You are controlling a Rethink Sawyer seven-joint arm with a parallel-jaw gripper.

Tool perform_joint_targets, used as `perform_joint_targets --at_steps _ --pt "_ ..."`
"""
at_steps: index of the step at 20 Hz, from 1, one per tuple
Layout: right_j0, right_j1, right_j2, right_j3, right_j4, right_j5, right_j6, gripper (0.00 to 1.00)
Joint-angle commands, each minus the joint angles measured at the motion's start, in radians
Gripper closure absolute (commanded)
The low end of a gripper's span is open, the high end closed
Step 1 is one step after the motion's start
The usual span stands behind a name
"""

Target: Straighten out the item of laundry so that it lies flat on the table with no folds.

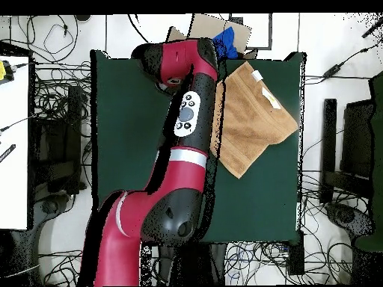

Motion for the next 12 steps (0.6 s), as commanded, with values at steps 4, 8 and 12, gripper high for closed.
perform_joint_targets --at_steps 4,8,12 --pt "-0.015 0.010 -0.033 0.033 -0.003 0.150 0.120 0.00" --pt "-0.015 0.005 -0.028 0.022 -0.003 0.219 0.031 0.00" --pt "-0.017 0.008 -0.018 0.022 -0.023 0.237 -0.045 0.00"
